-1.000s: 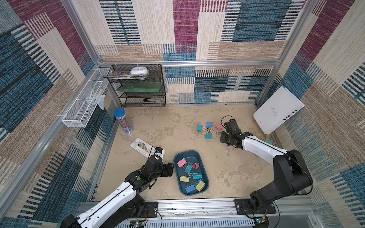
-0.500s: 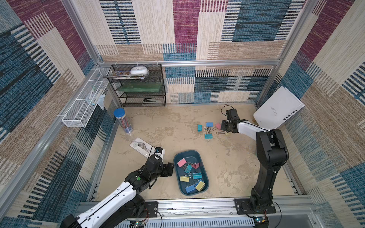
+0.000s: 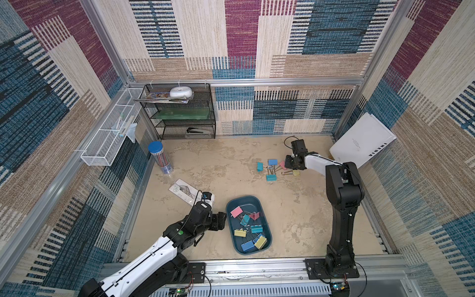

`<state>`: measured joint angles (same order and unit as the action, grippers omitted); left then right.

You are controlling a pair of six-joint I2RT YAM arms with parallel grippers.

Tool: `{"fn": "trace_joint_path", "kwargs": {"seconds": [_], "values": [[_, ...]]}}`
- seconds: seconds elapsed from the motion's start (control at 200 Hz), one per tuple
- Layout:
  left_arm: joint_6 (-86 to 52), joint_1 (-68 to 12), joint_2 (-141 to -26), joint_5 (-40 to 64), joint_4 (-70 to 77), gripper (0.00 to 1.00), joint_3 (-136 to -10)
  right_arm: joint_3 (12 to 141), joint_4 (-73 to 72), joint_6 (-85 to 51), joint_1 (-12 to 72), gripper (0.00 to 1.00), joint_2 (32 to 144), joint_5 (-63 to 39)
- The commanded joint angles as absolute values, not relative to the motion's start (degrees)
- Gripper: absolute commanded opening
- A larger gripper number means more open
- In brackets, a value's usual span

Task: Put the binder clips in the storage box
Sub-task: Adjust the binder clip at the center of the board.

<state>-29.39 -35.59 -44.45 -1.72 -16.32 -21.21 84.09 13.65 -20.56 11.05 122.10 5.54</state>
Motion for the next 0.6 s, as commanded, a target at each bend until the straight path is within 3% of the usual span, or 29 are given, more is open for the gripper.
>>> {"fn": "trace_joint_path", "kwargs": {"seconds": [0.0,0.265,0.596], "values": [[-28.98,-35.53,-44.47,-1.58,-15.51,0.82,-21.01,81.92,14.56,-20.3,11.33,0.0,121.18,2.39],[-29.0,-35.59,-44.38,-1.47,-15.59,0.82,-20.92,69.77,11.88,-20.87,14.24,0.0,114.11,1.16],[-29.0,-35.59,-43.37,-1.06,-15.81,0.82,-20.66,56.93,18.2,-25.28,14.77,0.0,99.35,11.38]]}}
